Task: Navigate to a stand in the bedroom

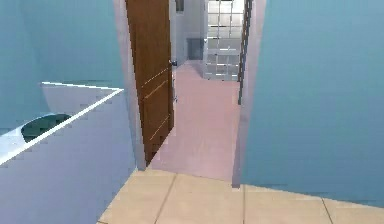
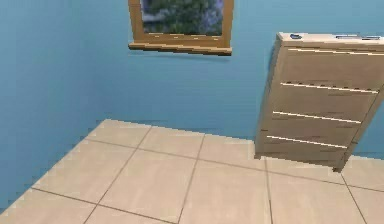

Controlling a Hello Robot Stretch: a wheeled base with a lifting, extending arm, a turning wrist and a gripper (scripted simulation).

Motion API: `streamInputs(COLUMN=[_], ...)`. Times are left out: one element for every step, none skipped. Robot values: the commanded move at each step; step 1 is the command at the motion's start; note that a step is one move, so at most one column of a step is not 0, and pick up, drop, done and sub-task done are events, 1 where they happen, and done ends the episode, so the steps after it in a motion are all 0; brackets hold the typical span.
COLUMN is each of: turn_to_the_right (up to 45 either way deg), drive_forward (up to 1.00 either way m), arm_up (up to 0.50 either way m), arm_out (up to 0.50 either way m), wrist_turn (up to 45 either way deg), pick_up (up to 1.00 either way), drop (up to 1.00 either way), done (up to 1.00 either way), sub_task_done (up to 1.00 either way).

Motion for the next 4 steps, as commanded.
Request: streamInputs(turn_to_the_right=[0.0, -9.0, 0.0, 15.0], drive_forward=[1.0, 0.0, 0.35, 0.0], arm_up=[0.0, 0.0, 0.0, 0.0], arm_out=[0.0, 0.0, 0.0, 0.0], wrist_turn=[0.0, 0.0, 0.0, 0.0], pick_up=[0.0, 0.0, 0.0, 0.0], drop=[0.0, 0.0, 0.0, 0.0], done=[0.0, 0.0, 0.0, 0.0], sub_task_done=[0.0, 0.0, 0.0, 0.0])
